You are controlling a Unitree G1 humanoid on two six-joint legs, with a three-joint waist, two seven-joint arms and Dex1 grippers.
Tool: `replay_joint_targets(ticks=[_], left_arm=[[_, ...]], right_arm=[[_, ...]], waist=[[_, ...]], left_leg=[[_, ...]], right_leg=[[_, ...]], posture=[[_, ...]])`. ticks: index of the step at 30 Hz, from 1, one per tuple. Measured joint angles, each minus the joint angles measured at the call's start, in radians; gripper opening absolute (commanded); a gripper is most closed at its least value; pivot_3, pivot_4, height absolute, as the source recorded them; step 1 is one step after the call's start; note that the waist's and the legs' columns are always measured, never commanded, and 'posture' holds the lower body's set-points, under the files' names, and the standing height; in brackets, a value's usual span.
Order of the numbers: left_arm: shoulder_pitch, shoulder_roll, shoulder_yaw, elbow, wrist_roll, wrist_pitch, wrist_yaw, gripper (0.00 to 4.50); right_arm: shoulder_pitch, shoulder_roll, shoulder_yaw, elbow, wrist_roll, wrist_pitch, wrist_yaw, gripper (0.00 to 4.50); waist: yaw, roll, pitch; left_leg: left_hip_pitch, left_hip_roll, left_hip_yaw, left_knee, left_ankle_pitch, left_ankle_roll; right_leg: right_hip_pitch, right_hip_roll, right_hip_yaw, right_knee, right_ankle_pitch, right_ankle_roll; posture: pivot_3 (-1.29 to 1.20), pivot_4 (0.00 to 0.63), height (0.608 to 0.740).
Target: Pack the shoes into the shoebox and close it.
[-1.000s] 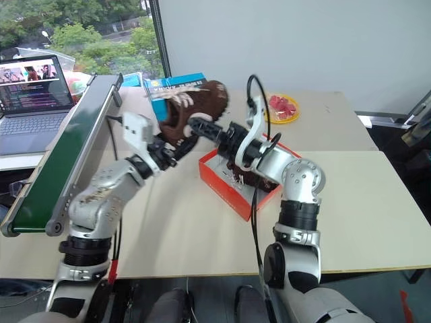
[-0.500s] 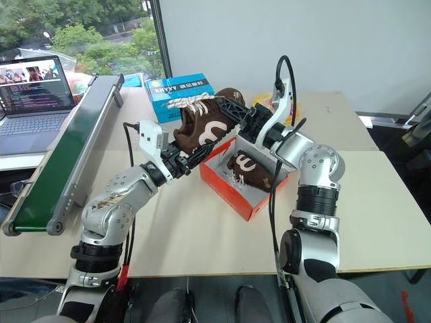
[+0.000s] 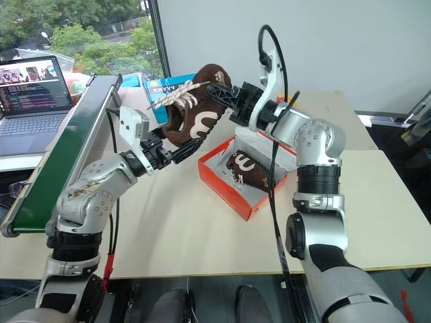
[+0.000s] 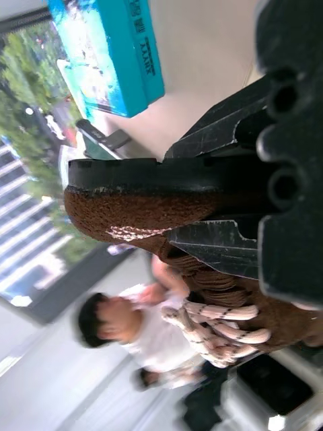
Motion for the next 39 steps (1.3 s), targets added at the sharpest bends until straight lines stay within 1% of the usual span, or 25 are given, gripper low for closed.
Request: replay_joint_targets(ticks=[1, 2, 3, 5, 7, 10, 16, 19, 22, 27, 30, 31, 34, 37, 39], left_arm=[[0.013, 0.006, 0.000, -0.006, -0.002, 0.008, -0.001, 4.50], [0.058, 0.028, 0.010, -0.015, -0.004, 0.021, -0.001, 4.50], [0.098, 0.048, 0.048, 0.000, 0.001, 0.032, 0.012, 4.50], [0.159, 0.084, 0.130, 0.015, 0.010, 0.057, 0.052, 4.50], [0.179, 0.082, 0.151, 0.002, 0.012, 0.060, 0.071, 4.50], [0.208, 0.051, 0.131, -0.053, 0.008, 0.070, 0.088, 4.50], [0.270, 0.034, 0.129, -0.079, 0.008, 0.100, 0.130, 4.50], [0.272, 0.026, 0.132, -0.105, 0.008, 0.100, 0.144, 4.50], [0.288, 0.000, 0.134, -0.139, 0.007, 0.101, 0.169, 4.50], [0.325, -0.019, 0.135, -0.166, 0.007, 0.102, 0.201, 4.50], [0.338, -0.019, 0.139, -0.188, 0.008, 0.103, 0.218, 4.50], [0.343, -0.019, 0.139, -0.197, 0.010, 0.103, 0.225, 4.50], [0.346, -0.019, 0.138, -0.213, 0.012, 0.103, 0.236, 4.50], [0.352, -0.019, 0.138, -0.220, 0.014, 0.106, 0.245, 4.50], [0.353, -0.019, 0.138, -0.226, 0.016, 0.110, 0.249, 4.50]], right_arm=[[-0.007, -0.021, 0.035, 0.001, -0.026, -0.022, 0.028, 0.40], [-0.025, -0.086, 0.115, 0.010, -0.102, -0.083, 0.099, 0.40], [-0.031, -0.146, 0.158, 0.017, -0.156, -0.111, 0.150, 0.39], [-0.032, -0.238, 0.222, 0.066, -0.256, -0.181, 0.250, 0.38], [-0.032, -0.262, 0.276, 0.113, -0.318, -0.223, 0.326, 0.38], [-0.042, -0.244, 0.345, 0.185, -0.387, -0.305, 0.418, 0.38], [-0.076, -0.249, 0.375, 0.366, -0.505, -0.433, 0.538, 0.38], [-0.070, -0.224, 0.394, 0.437, -0.551, -0.481, 0.580, 0.38], [-0.067, -0.198, 0.420, 0.517, -0.602, -0.536, 0.624, 0.38], [-0.066, -0.154, 0.428, 0.628, -0.664, -0.609, 0.649, 0.38], [-0.067, -0.092, 0.438, 0.696, -0.711, -0.662, 0.628, 0.38], [-0.068, -0.044, 0.445, 0.722, -0.737, -0.689, 0.611, 0.38], [-0.086, 0.011, 0.464, 0.754, -0.793, -0.733, 0.587, 0.38], [-0.094, 0.053, 0.472, 0.791, -0.842, -0.781, 0.547, 0.38], [-0.094, 0.102, 0.491, 0.823, -0.889, -0.820, 0.497, 0.38]], waist=[[0.000, 0.000, 0.000], [0.001, 0.000, 0.000], [0.003, 0.000, 0.000], [0.004, 0.000, 0.001], [0.005, 0.000, 0.001], [0.004, 0.000, 0.001], [0.005, 0.000, 0.001], [0.005, 0.000, 0.001], [0.004, 0.000, 0.001], [0.004, 0.001, 0.001], [0.000, 0.001, 0.001], [-0.003, 0.001, 0.001], [-0.005, -0.001, 0.000], [-0.011, -0.004, -0.002], [-0.022, -0.007, -0.005]], left_leg=[[0.000, 0.000, 0.000, 0.000, 0.000, 0.000], [0.000, 0.000, 0.000, 0.000, 0.000, 0.000], [0.000, 0.000, 0.000, 0.000, 0.000, 0.000], [-0.001, 0.000, 0.000, 0.001, 0.000, 0.000], [0.000, 0.000, 0.001, 0.001, 0.000, 0.000], [0.000, 0.000, 0.001, 0.001, 0.000, 0.000], [0.000, 0.000, 0.002, 0.000, 0.000, 0.000], [0.001, 0.000, 0.002, 0.000, 0.000, 0.000], [0.000, 0.000, 0.002, 0.000, 0.000, 0.000], [0.001, 0.000, 0.003, 0.000, 0.000, 0.000], [0.003, 0.001, 0.003, -0.001, 0.000, 0.000], [0.005, 0.001, 0.003, -0.001, 0.000, 0.000], [0.008, 0.002, 0.002, -0.001, 0.000, -0.001], [0.015, 0.002, 0.002, -0.002, -0.001, -0.001], [0.027, 0.004, 0.002, -0.005, -0.002, -0.003]], right_leg=[[0.000, 0.000, 0.000, 0.000, 0.000, 0.000], [0.000, 0.000, 0.000, -0.003, 0.000, 0.000], [0.000, 0.000, -0.001, -0.007, 0.000, 0.000], [0.000, -0.001, -0.001, -0.007, 0.000, 0.000], [0.001, -0.001, -0.001, -0.007, 0.000, 0.000], [0.000, -0.001, 0.000, -0.007, 0.000, 0.000], [0.000, -0.001, 0.000, -0.007, 0.000, 0.000], [0.000, -0.001, 0.001, -0.007, 0.001, 0.000], [0.000, -0.001, 0.001, -0.007, 0.001, 0.000], [0.001, -0.001, 0.001, -0.006, 0.001, 0.000], [0.002, -0.001, 0.002, -0.006, 0.001, 0.000], [0.002, 0.000, 0.003, -0.006, 0.001, 0.000], [0.004, 0.000, 0.003, -0.006, 0.001, 0.000], [0.009, 0.000, 0.004, -0.006, 0.001, -0.001], [0.020, 0.001, 0.003, -0.007, -0.001, -0.003]], posture=[[0.00, 0.150, 0.740], [0.00, 0.150, 0.740], [0.00, 0.150, 0.740], [0.00, 0.150, 0.740], [0.00, 0.150, 0.740], [0.00, 0.150, 0.740], [0.00, 0.150, 0.740], [0.00, 0.150, 0.740], [0.00, 0.150, 0.740], [0.00, 0.150, 0.740], [0.00, 0.150, 0.740], [0.00, 0.150, 0.740], [0.00, 0.150, 0.740], [0.00, 0.150, 0.740], [0.00, 0.150, 0.740]])
